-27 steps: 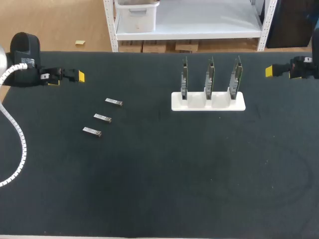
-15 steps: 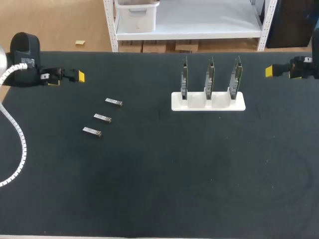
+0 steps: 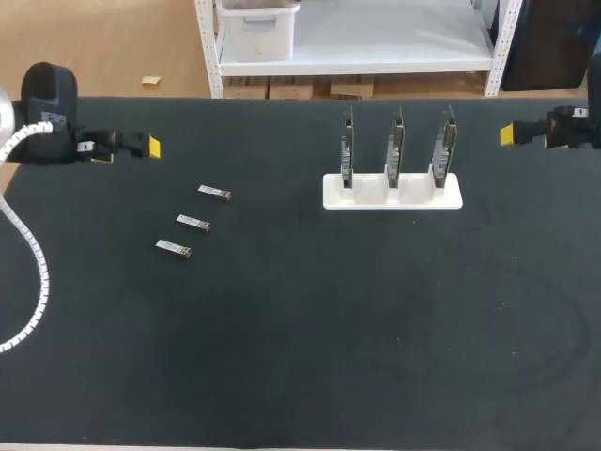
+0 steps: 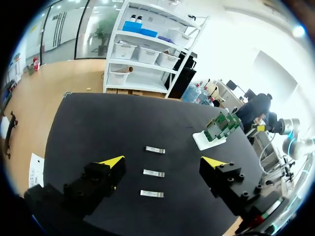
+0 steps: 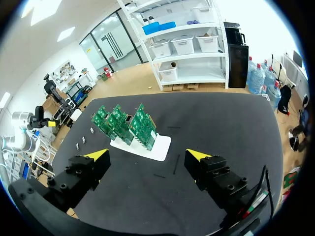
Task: Pick up the optical module with the left hand, and insert it into the network port with the right hand.
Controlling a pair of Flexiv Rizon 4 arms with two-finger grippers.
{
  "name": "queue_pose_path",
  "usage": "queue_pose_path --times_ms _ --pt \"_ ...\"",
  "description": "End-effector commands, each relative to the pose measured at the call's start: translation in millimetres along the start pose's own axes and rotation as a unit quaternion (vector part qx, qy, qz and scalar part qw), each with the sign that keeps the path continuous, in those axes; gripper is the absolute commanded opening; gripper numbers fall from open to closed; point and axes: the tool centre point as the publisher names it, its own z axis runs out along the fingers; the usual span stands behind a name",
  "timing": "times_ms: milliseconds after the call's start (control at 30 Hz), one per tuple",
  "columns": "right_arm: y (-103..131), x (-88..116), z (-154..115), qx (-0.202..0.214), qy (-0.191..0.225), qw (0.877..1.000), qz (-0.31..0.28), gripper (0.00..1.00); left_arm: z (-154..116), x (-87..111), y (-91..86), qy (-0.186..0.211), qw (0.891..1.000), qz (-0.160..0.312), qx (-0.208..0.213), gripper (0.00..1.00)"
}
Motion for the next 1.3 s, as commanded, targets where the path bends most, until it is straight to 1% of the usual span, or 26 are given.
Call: queue_pose_path --times_ms 33,200,267,333,467,600,667,767,800,833,900,933,967,1033,1100,1133,1167,1200,1300 --pt "0.0 0.0 0.0 0.0 0.0 1.0 0.0 1.0 7.2 -12.9 6.1 0.035 0.998 0.043 -0.01 1.0" --pt "0.0 0.0 0.0 0.0 0.0 1.0 0.0 1.0 15.5 -28.3 12.4 0.069 0.988 0.141 -0.009 1.0" --pt "0.0 0.0 0.0 0.0 0.0 1.0 0.0 1.0 20.5 -33.3 14.5 0.089 0.977 0.191 0.004 1.0" --pt "0.0 0.0 0.0 0.0 0.0 1.0 0.0 1.0 26.0 -38.2 17.0 0.106 0.967 0.233 -0.011 1.0" --pt "0.0 0.0 0.0 0.0 0.0 1.0 0.0 1.0 36.4 -45.5 19.9 0.148 0.944 0.294 0.008 1.0" --pt "0.0 0.0 0.0 0.0 0.0 1.0 0.0 1.0 48.3 -48.4 21.8 0.179 0.917 0.357 0.026 1.0" --pt "0.0 0.0 0.0 0.0 0.0 1.0 0.0 1.0 54.4 -49.0 22.8 0.187 0.898 0.397 0.029 1.0" --pt "0.0 0.0 0.0 0.0 0.0 1.0 0.0 1.0 64.3 -49.8 25.9 0.207 0.875 0.436 0.035 1.0" --pt "0.0 0.0 0.0 0.0 0.0 1.0 0.0 1.0 68.3 -50.6 27.5 0.212 0.865 0.454 0.033 1.0" --pt "0.0 0.0 0.0 0.0 0.0 1.0 0.0 1.0 71.7 -50.5 28.9 0.22 0.855 0.469 0.042 1.0" --pt "0.0 0.0 0.0 0.0 0.0 1.0 0.0 1.0 80.3 -49.4 32.0 0.233 0.828 0.51 0.015 1.0" --pt "0.0 0.0 0.0 0.0 0.0 1.0 0.0 1.0 84.5 -49.0 33.2 0.241 0.82 0.519 0.016 1.0" --pt "0.0 0.0 0.0 0.0 0.0 1.0 0.0 1.0 87.6 -49.0 33.9 0.247 0.815 0.524 0.02 1.0" --pt "0.0 0.0 0.0 0.0 0.0 1.0 0.0 1.0 94.9 -47.2 34.4 0.256 0.796 0.549 0.011 1.0" --pt "0.0 0.0 0.0 0.0 0.0 1.0 0.0 1.0 101.2 -44.5 33.5 0.262 0.783 0.564 0.015 1.0" --pt "0.0 0.0 0.0 0.0 0.0 1.0 0.0 1.0 104.4 -42.4 33.2 0.264 0.774 0.575 0.022 1.0" --pt "0.0 0.0 0.0 0.0 0.0 1.0 0.0 1.0 107.0 -40.5 32.7 0.269 0.77 0.578 0.029 1.0" --pt "0.0 0.0 0.0 0.0 0.0 1.0 0.0 1.0 109.8 -39.3 31.6 0.273 0.77 0.576 0.039 1.0" --pt "0.0 0.0 0.0 0.0 0.0 1.0 0.0 1.0 118.8 -34.5 30.7 0.286 0.753 0.591 0.043 1.0"
